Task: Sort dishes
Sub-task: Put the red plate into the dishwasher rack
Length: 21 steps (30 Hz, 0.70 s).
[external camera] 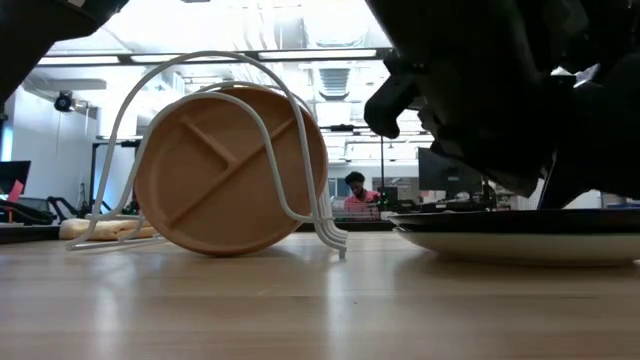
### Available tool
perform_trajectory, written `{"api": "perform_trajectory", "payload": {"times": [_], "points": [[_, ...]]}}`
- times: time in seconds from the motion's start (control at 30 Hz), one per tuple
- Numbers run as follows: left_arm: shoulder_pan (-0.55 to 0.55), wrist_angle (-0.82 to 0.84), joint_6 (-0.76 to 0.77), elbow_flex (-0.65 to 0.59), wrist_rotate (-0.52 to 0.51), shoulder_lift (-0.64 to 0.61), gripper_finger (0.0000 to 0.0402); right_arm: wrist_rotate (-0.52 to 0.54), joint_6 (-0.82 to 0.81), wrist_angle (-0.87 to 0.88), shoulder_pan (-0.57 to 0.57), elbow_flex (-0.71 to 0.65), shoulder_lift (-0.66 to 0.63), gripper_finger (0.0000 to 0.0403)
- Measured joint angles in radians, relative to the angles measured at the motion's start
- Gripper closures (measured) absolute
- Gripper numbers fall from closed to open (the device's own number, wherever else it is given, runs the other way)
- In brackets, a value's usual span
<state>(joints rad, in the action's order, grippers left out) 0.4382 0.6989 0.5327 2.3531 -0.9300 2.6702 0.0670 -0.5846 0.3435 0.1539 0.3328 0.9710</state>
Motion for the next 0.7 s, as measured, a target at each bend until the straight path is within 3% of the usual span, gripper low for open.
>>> {"api": "perform_trajectory", "payload": {"times": [0.33, 0.5, 0.7], "points": [[0.027, 0.08, 0.026, 0.001, 0.039, -0.038, 0.0401, 0.003, -0.001, -0.004, -0.001, 0.0, -0.001, 0.0239], [0.042, 0.177, 0.11, 0.002, 0.128, -0.048, 0.0402, 0.007, 0.0, -0.004, -0.001, 0.0, -0.001, 0.023], [0.05, 0.235, 0.168, 0.001, 0.137, -0.045, 0.0402, 0.01, 0.0, -0.02, -0.001, 0.0, -0.001, 0.0232]]}}
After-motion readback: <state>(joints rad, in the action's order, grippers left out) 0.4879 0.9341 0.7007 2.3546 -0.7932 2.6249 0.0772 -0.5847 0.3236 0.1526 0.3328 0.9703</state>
